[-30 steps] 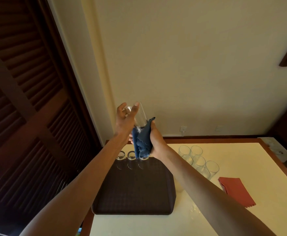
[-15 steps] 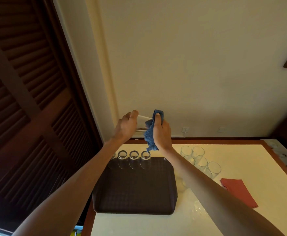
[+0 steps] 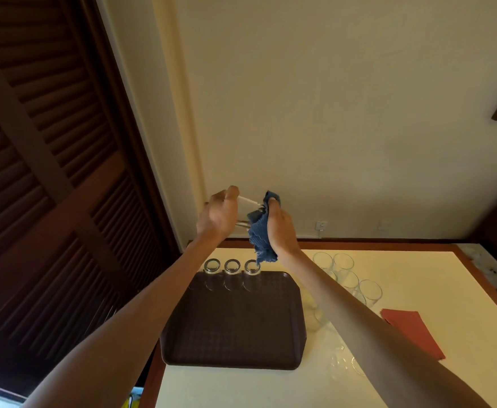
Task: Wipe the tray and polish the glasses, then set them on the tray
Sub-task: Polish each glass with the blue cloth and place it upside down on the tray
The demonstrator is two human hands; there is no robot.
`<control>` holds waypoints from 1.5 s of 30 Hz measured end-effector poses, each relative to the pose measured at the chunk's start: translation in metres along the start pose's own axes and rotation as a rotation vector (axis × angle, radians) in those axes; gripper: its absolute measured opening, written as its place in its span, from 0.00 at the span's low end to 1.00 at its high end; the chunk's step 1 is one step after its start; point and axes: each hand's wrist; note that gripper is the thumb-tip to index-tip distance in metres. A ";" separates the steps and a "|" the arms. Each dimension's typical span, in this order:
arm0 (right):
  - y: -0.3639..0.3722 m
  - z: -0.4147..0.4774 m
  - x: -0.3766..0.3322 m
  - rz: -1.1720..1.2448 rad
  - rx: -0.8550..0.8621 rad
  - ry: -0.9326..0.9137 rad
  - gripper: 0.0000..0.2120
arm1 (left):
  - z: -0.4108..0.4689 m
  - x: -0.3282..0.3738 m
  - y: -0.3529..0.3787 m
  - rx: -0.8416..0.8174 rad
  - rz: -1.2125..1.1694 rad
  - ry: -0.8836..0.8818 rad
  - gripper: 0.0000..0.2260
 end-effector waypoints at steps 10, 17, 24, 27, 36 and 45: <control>-0.002 -0.005 -0.015 -0.051 -0.035 0.054 0.29 | -0.004 -0.005 -0.003 0.123 -0.069 0.169 0.23; -0.002 -0.008 -0.022 0.083 -0.091 0.177 0.26 | -0.006 0.002 -0.008 0.270 0.051 0.393 0.19; -0.008 -0.001 -0.017 -0.093 -0.039 -0.034 0.29 | -0.007 0.008 -0.001 0.119 -0.033 0.118 0.22; -0.006 -0.004 -0.007 -0.025 0.059 -0.196 0.26 | -0.006 0.019 -0.001 0.016 -0.034 -0.074 0.25; -0.013 0.003 -0.032 -0.043 -0.180 0.295 0.26 | -0.016 0.002 0.000 0.345 -0.063 0.421 0.17; -0.008 0.000 -0.022 -0.024 -0.108 0.159 0.28 | -0.013 0.009 -0.003 0.304 0.059 0.254 0.20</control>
Point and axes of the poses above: each hand's wrist, its own z-axis towards the middle knuckle, its own y-axis out of the palm, x = y × z, and after that the axes turned 13 degrees about x, right-handed
